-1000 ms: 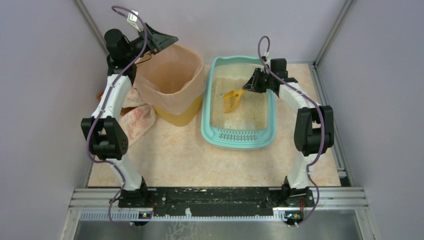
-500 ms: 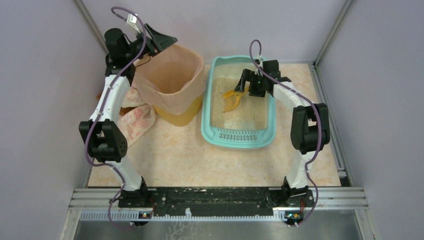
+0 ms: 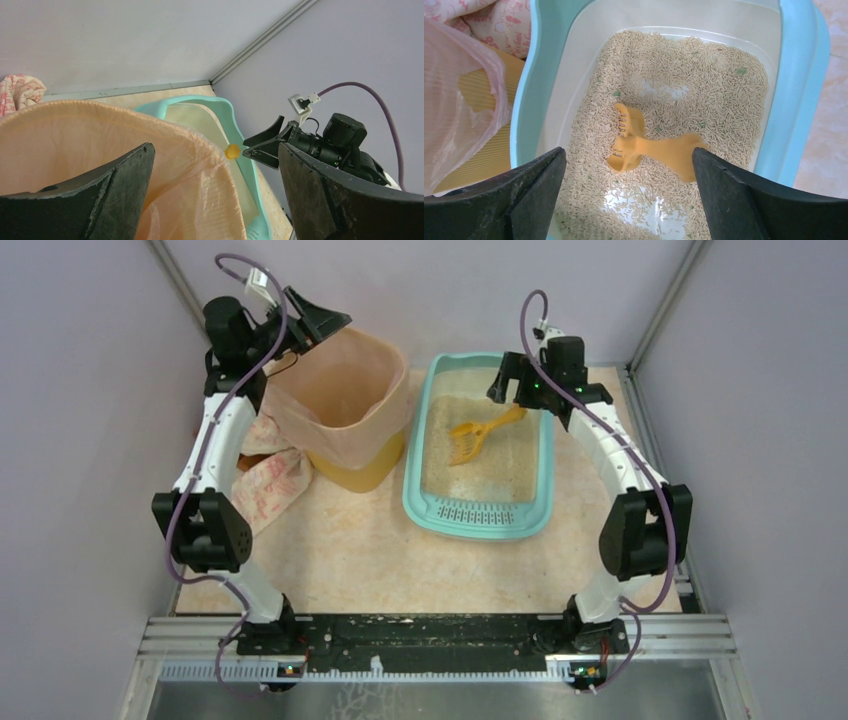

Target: Clean the litter box

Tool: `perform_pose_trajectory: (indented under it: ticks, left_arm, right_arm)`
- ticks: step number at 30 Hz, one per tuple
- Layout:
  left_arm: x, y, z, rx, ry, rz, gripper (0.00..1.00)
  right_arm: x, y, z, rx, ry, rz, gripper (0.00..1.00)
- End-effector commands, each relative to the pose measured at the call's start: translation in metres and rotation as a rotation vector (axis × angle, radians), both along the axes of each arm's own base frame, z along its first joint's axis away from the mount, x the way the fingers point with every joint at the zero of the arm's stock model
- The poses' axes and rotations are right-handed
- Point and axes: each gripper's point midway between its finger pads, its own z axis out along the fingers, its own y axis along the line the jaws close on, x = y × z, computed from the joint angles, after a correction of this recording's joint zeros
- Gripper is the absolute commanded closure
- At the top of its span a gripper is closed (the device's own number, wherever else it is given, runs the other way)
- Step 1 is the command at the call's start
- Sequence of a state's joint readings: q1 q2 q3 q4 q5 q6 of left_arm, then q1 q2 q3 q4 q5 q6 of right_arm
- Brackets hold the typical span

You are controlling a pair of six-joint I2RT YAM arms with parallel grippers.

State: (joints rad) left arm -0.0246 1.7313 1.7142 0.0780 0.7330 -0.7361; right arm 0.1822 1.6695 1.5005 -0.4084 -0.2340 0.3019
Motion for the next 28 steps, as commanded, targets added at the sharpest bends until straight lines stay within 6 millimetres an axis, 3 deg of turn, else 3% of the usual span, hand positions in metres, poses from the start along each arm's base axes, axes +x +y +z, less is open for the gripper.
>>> perform_pose_trajectory:
  ticks: [1,14,21,28]
  left_arm:
    - [-0.012,0.0,0.011,0.011,-0.032,0.009,0.01]
    - [-0.019,0.0,0.016,-0.01,-0.032,0.007,0.01]
    - [-0.027,0.0,0.014,-0.01,-0.025,0.009,0.01]
    - [-0.026,0.003,0.011,0.014,-0.027,0.028,0.01]
  right_arm:
    - [-0.007,-0.008,0.032,-0.014,-0.08,-0.013,0.03]
    - [-0.025,-0.082,0.085,0.024,-0.225,-0.23,0.06]
    - [-0.033,-0.074,0.075,0.064,-0.195,-0.185,0.08]
    - [-0.028,-0.069,0.071,0.087,-0.186,-0.165,0.08]
